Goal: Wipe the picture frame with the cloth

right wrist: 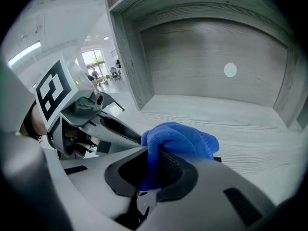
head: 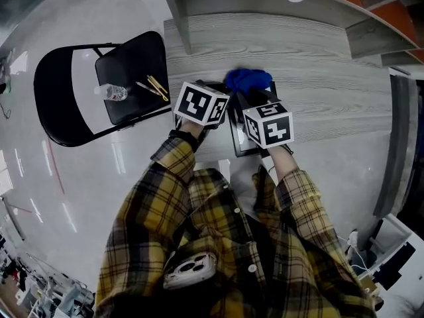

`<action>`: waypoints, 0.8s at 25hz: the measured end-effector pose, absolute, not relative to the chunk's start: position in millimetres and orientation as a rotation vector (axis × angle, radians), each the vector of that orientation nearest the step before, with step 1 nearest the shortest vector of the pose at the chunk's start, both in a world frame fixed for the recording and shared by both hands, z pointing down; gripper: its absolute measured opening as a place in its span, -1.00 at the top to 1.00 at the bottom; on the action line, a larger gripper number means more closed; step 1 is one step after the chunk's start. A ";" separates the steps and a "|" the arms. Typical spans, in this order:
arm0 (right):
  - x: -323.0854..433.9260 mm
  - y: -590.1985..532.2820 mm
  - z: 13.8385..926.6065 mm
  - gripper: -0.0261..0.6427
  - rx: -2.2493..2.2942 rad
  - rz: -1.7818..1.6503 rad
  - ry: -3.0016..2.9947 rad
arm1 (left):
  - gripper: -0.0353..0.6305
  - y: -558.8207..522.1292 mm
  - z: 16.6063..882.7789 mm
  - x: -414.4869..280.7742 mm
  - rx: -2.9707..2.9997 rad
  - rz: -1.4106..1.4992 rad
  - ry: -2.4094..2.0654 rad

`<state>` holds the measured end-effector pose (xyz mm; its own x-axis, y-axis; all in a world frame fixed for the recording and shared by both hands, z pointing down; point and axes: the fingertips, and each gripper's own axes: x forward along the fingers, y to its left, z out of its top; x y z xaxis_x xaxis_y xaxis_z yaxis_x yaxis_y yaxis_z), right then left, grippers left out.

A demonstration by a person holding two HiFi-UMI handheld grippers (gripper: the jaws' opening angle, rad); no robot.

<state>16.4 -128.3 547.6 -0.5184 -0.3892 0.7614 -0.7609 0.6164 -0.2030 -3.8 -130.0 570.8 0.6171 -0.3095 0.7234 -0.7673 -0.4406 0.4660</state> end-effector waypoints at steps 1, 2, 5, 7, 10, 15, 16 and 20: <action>16.3 -125.8 548.3 0.78 0.888 0.706 -2.144 | 0.54 -129.8 570.8 -4.3 2.021 0.708 -0.852; 16.5 -122.6 548.8 0.78 0.877 0.715 -2.140 | 0.54 -129.6 570.5 -4.5 2.023 0.709 -0.856; 19.0 -110.5 550.2 0.78 0.857 0.722 -2.126 | 0.54 -129.7 569.4 -3.5 2.026 0.709 -0.858; 20.8 -101.9 550.9 0.78 0.844 0.728 -2.116 | 0.54 -130.4 569.4 -3.0 2.023 0.707 -0.856; 22.1 -85.7 551.8 0.78 0.804 0.757 -2.103 | 0.54 -130.9 570.1 -2.9 2.022 0.710 -0.859; 25.7 -59.5 552.4 0.78 0.735 0.792 -2.087 | 0.54 -131.2 570.7 -2.7 2.022 0.708 -0.860; 26.5 -54.0 552.6 0.78 0.719 0.799 -2.082 | 0.54 -131.2 570.8 -2.9 2.021 0.707 -0.860; 32.1 -31.4 554.3 0.78 0.668 0.841 -2.064 | 0.54 -130.8 572.1 -3.9 2.021 0.706 -0.859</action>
<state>32.1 -31.4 554.3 -0.5470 -0.1666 0.8204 -0.6924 0.6409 -0.3315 -3.9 -130.8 572.1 0.6115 -0.3181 0.7245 -0.7723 -0.4393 0.4590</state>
